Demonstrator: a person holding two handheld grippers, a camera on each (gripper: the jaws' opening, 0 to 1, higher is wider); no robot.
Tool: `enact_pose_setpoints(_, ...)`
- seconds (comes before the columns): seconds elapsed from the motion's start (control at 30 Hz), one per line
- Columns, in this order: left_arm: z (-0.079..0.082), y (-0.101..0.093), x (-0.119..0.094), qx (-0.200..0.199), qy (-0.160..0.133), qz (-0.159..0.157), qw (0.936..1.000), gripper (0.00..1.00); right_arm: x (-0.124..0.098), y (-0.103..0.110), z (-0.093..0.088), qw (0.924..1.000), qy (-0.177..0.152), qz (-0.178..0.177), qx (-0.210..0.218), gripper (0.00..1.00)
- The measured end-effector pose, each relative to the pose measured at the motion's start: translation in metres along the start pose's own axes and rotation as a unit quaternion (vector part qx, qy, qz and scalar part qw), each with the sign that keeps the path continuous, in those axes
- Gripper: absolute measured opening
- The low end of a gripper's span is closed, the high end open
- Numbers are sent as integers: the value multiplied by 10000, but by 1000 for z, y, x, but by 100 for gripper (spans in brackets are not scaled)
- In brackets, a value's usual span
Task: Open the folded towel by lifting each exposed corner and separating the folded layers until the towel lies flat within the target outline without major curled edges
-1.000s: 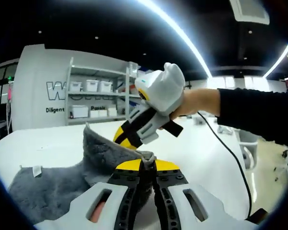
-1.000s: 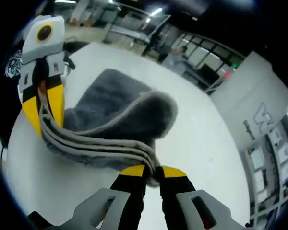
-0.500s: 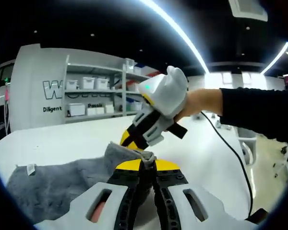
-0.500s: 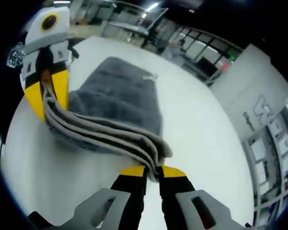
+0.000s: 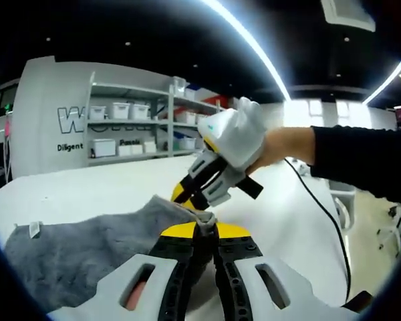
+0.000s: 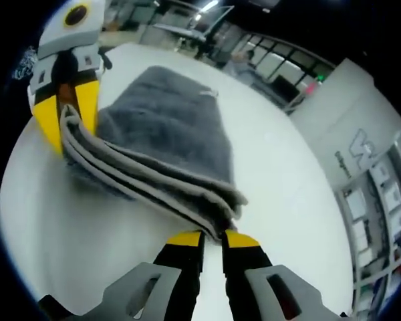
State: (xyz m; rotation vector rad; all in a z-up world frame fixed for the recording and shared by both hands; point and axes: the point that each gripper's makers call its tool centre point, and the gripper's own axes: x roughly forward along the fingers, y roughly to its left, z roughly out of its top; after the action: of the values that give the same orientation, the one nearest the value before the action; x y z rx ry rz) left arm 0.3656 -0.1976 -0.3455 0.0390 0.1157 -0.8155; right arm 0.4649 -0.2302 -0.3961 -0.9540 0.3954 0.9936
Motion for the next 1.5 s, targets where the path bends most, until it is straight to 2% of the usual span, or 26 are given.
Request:
enact_pose_setpoints(0.1, -4, -1, 4, -54, 79, -33, 9999, 8, 1, -1, -2, 10000, 3, -26, 4, 6)
enact_pose_setpoints(0.13, -9, -4, 5, -156, 210, -116, 9996, 10, 2, -2, -3, 10000, -3, -43, 20, 7)
enact_pose_setpoints(0.17, -20, -9, 8, -460, 486, -271, 9974, 11, 3, -2, -5, 10000, 2, -56, 60, 7)
enact_pose_setpoints(0.23, -32, -15, 12, -767, 731, -479, 9932, 15, 4, -2, -8, 9999, 25, -62, 88, 9)
enact_pose_setpoints(0.37, -35, -18, 14, -787, 736, -520, 9928, 21, -1, 0, -12, 9999, 65, -142, 58, 13)
enact_pose_setpoints(0.47, -34, -23, 16, -1142, 779, -684, 9880, 29, -14, -14, -8, 9982, -176, -475, 334, 17)
enact_pose_setpoints(0.5, -36, -23, 17, -1314, 848, -690, 9853, 30, -17, -17, -7, 9974, -236, -547, 394, 19)
enact_pose_setpoints(0.6, -37, -24, 18, -1326, 867, -700, 9849, 33, -25, -22, -8, 9959, -284, -703, 487, 31)
enact_pose_setpoints(0.7, -38, -30, 19, -1572, 918, -820, 9799, 40, -30, -24, -1, 9933, -444, -899, 579, 51)
enact_pose_setpoints(0.73, -38, -30, 20, -1635, 889, -838, 9790, 42, -36, -25, 5, 9899, -551, -1091, 719, 63)
enact_pose_setpoints(0.8, -37, -29, 20, -1698, 881, -836, 9780, 42, -48, -29, 16, 9810, -807, -1443, 1016, 78)
enact_pose_setpoints(0.83, -37, -30, 20, -1710, 883, -844, 9777, 42, -54, -33, 23, 9725, -1035, -1664, 1255, 85)
enact_pose_setpoints(0.87, -38, -30, 20, -1713, 878, -846, 9776, 42, -58, -34, 27, 9672, -1165, -1753, 1419, 89)
enact_pose_setpoints(0.93, -37, -32, 19, -1684, 865, -850, 9782, 44, -70, -35, 31, 9514, -1407, -2030, 1838, 97)
enact_pose_setpoints(0.97, -36, -34, 18, -1676, 824, -885, 9784, 46, -78, -35, 32, 9415, -1527, -2256, 1985, 99)
enact_pose_setpoints(1.03, -32, -38, 15, -1560, 711, -951, 9806, 50, -89, -35, 31, 9271, -1593, -2589, 2193, 99)
enact_pose_setpoints(1.13, -29, -43, 8, -1043, 586, -1062, 9871, 57, -98, -28, 30, 9107, -1728, -2717, 2587, 99)
enact_pose_setpoints(1.17, -26, -44, 4, -900, 498, -1042, 9892, 59, -101, -25, 28, 9005, -1856, -2703, 2858, 99)
enact_pose_setpoints(1.23, -21, -43, -1, -686, 388, -990, 9920, 64, -102, -21, 22, 8895, -1902, -2630, 3217, 99)
enact_pose_setpoints(1.3, -8, -39, -8, -464, 133, -871, 9950, 79, -105, -22, 12, 8770, -1878, -2724, 3485, 99)
enact_pose_setpoints(1.33, 3, -35, -13, -332, -62, -818, 9961, 86, -107, -23, 7, 8749, -1838, -2809, 3491, 99)
enact_pose_setpoints(1.4, 15, -25, -21, -206, -236, -682, 9972, 96, -109, -24, 4, 8725, -1822, -2849, 3527, 99)
enact_pose_setpoints(1.5, 32, 3, -40, 74, -393, -388, 9984, 98, -114, -20, 7, 8665, -1863, -2853, 3648, 100)
